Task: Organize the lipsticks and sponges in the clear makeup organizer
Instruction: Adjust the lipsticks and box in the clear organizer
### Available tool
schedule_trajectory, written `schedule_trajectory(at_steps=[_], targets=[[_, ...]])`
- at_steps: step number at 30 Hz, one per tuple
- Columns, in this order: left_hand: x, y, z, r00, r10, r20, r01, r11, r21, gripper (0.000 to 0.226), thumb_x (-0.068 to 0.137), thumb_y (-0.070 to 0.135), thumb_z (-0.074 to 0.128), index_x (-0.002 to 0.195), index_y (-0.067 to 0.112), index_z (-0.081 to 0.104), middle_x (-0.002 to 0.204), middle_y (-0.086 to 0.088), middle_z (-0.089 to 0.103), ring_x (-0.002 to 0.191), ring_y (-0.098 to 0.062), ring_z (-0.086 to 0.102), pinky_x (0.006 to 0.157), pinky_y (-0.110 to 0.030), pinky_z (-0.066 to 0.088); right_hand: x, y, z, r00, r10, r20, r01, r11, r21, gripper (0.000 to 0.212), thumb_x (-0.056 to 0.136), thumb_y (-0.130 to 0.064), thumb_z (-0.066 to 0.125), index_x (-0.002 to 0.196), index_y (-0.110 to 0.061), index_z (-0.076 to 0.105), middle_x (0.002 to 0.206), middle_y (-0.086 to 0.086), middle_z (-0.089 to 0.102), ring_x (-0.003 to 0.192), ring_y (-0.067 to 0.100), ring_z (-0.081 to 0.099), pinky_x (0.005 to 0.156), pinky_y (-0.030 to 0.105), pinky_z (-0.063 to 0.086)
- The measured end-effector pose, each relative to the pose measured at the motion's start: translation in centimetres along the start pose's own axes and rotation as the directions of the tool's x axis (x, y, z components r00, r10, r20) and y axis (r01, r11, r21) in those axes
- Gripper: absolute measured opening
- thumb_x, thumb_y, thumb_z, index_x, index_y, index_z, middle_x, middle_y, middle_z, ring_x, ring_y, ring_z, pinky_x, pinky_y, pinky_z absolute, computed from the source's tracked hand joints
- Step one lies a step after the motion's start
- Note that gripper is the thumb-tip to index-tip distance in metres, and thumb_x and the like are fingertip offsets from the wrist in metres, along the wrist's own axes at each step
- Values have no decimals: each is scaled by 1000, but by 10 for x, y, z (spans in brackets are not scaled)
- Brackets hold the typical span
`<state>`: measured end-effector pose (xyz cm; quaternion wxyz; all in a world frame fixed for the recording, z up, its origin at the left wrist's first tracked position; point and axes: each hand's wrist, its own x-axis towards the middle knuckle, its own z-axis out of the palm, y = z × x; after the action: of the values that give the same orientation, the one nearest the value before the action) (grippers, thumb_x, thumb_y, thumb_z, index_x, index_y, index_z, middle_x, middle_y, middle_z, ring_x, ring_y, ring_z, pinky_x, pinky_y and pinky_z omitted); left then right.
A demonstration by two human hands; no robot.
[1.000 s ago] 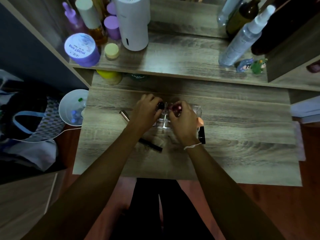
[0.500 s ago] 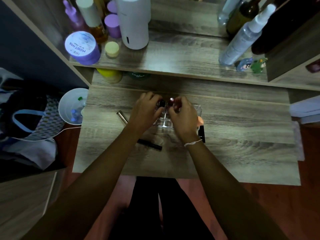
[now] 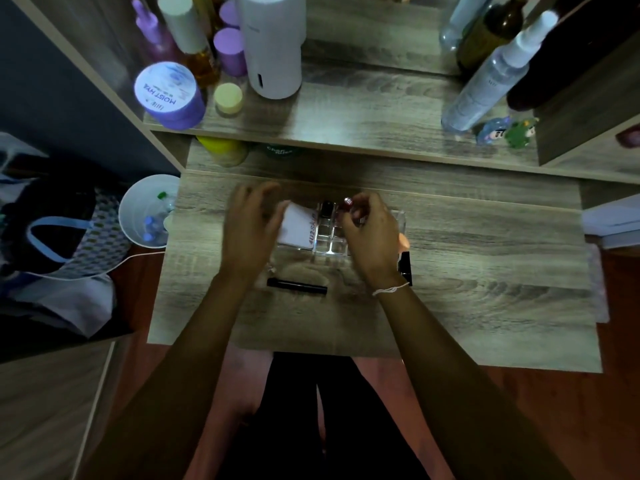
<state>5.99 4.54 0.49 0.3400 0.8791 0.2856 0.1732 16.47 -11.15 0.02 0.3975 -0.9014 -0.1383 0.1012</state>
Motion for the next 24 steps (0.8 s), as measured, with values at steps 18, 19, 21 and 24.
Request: schedule_trajectory(at_steps=[18,19,21,24], targets=[[-31,-44,0,883,-462,-84,461,887,-28,29,84,36,66,98,14,53,103,-9,57,85,-20,56,72,-30,39,-62,27,-17,997,-69,-32,69,997,21,19,85,-17,67,102,-19,61,80,-13,56,67,-4,54,60,11,43],[-32,-46,1,875,-478,-78,477,878,-26,31,83,36,67,99,14,52,103,-10,59,88,-24,58,73,-31,40,-63,28,-18,996,-76,-51,77,997,16,14,85,-17,67,98,-19,62,79,-13,55,65,-3,53,60,12,42],[-33,-47,3,854,-516,-63,517,856,-5,38,81,39,69,102,13,50,103,-14,63,91,-32,61,74,-34,42,-68,31,-18,993,-82,-88,82,997,-4,7,85,-18,66,92,-18,64,78,-11,57,66,-1,53,60,16,44],[-31,-43,5,838,-543,-53,546,836,54,46,79,40,71,107,12,46,102,-19,67,94,-38,63,76,-39,46,-77,39,-21,979,-34,-201,27,999,-35,15,87,-29,57,87,-16,65,72,-8,61,62,7,54,55,20,40]])
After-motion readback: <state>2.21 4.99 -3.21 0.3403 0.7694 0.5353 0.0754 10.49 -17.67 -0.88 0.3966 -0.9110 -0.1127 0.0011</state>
